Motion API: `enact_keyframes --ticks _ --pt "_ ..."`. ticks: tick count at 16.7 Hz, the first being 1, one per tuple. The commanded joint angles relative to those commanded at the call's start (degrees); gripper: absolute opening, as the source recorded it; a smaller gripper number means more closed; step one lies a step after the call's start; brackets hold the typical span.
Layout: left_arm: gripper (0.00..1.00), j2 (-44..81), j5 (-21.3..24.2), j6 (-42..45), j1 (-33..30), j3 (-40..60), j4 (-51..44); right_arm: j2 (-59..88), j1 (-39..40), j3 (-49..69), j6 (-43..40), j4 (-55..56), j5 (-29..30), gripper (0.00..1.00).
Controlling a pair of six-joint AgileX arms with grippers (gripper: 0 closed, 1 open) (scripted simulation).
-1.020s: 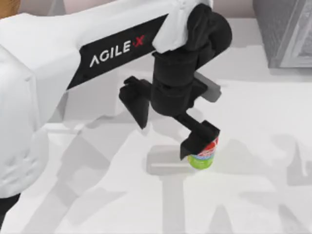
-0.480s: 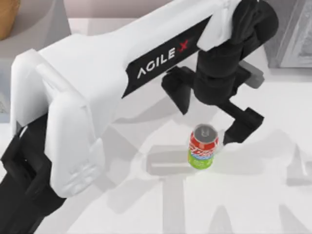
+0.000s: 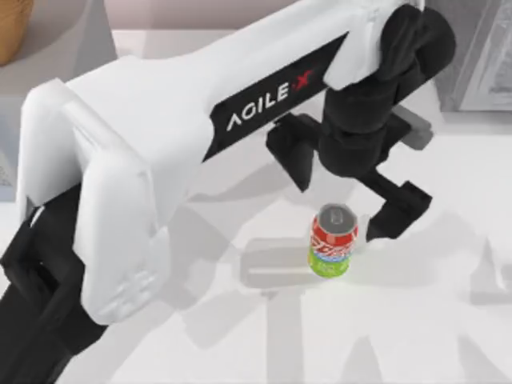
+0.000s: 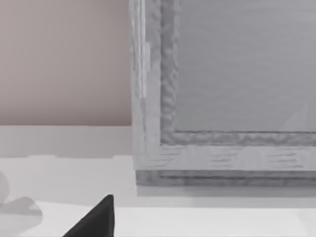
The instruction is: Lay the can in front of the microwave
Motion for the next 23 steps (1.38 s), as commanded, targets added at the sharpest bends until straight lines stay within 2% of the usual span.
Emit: enact_keyframes --ticks 6,11,23 --pt "1.0 -1.0 0.0 -0.1 -0.1 -12.2 11.0 0.0 0.0 0.0 0.0 0.0 0.0 1.0" --pt "1.0 -1.1 0.0 -0.1 -0.1 -14.0 12.7 0.0 0.0 0.0 0.0 0.0 0.0 1.0" --pt "0.1 -1.1 0.0 -0.1 -0.1 -14.0 12.7 0.0 0.0 0.0 0.0 0.0 0.0 1.0"
